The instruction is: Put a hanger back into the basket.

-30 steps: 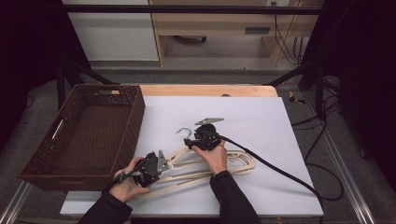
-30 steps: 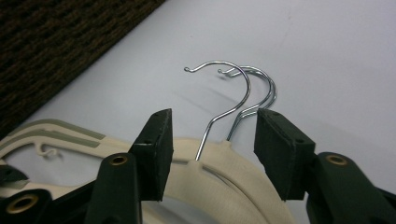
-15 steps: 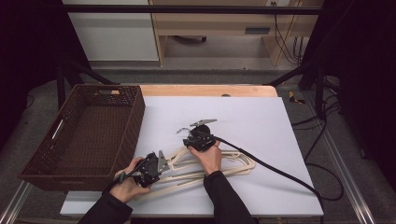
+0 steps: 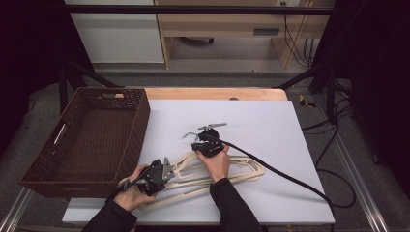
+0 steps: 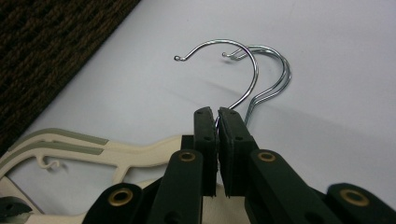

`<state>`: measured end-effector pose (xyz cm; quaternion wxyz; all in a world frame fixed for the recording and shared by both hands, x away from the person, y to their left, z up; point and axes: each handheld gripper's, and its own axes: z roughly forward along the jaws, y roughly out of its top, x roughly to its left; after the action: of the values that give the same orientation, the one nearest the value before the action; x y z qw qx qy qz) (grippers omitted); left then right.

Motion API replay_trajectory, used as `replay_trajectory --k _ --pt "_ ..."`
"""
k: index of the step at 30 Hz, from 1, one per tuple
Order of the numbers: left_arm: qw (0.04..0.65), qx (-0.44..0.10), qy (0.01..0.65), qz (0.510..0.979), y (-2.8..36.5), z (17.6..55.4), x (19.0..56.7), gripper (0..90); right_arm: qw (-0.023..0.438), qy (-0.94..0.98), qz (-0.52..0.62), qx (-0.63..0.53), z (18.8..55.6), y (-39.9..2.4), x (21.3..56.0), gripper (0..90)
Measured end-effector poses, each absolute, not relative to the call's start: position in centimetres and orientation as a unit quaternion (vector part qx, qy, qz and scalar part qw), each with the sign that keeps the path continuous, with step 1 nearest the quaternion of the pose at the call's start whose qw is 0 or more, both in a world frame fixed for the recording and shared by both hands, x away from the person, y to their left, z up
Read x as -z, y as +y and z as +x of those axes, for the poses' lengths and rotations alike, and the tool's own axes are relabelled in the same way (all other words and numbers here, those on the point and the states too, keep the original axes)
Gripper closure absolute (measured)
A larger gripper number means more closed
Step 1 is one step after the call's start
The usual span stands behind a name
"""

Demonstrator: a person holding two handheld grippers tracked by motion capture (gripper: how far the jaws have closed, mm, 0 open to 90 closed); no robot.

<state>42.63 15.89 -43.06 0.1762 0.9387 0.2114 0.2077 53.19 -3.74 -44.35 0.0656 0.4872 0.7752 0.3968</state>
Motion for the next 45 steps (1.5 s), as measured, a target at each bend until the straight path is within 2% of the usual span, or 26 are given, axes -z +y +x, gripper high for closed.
replay_trajectory --k 5,6,8,9,12,16,21,23,27,29,31,37,45 --pt "0.185 -0.191 0.215 0.94 16.0 42.6 43.3 77.9 0.079 0.768 0.49 -0.406 52.4 -3.7 43.7 87.8" --pt "0.201 -0.172 0.22 0.939 15.9 42.6 43.5 76.0 0.082 0.762 0.491 -0.414 52.0 -3.8 43.3 88.6" --pt "0.205 -0.169 0.219 0.939 15.9 42.6 43.5 73.9 0.081 0.759 0.491 -0.419 51.8 -3.8 43.0 88.7" --pt "0.208 -0.176 0.22 0.936 15.9 42.6 43.4 69.7 0.085 0.758 0.489 -0.423 51.5 -3.8 42.8 88.8" --pt "0.266 -0.148 0.235 0.923 16.2 42.8 42.6 53.2 0.096 0.76 0.479 -0.43 50.9 -4.0 42.4 88.8" --pt "0.323 -0.132 0.257 0.901 16.5 43.6 41.2 37.0 0.102 0.759 0.471 -0.439 50.2 -4.0 41.9 88.8" --pt "0.366 -0.109 0.275 0.882 15.9 44.7 40.8 28.7 0.118 0.761 0.454 -0.449 49.2 -4.3 41.1 88.8" --pt "0.374 -0.09 0.282 0.879 15.6 45.4 41.0 29.6 0.121 0.761 0.448 -0.454 48.8 -4.5 40.7 88.8" --pt "0.376 -0.062 0.293 0.877 14.8 46.6 41.5 37.6 0.123 0.76 0.44 -0.462 48.1 -4.7 40.1 88.8" --pt "0.381 -0.047 0.3 0.873 14.6 47.1 41.8 43.9 0.125 0.759 0.435 -0.469 47.9 -4.7 39.8 88.8" --pt "0.383 -0.037 0.3 0.873 14.5 47.2 41.8 54.9 0.128 0.76 0.428 -0.473 47.7 -4.8 39.7 88.8" --pt "0.389 -0.017 0.301 0.87 14.2 47.1 41.7 76.0 0.134 0.76 0.417 -0.48 47.3 -5.1 39.5 88.7" --pt "0.393 -0.016 0.316 0.864 14.1 46.4 41.1 80.0 0.126 0.758 0.406 -0.494 46.5 -5.9 38.9 88.2"
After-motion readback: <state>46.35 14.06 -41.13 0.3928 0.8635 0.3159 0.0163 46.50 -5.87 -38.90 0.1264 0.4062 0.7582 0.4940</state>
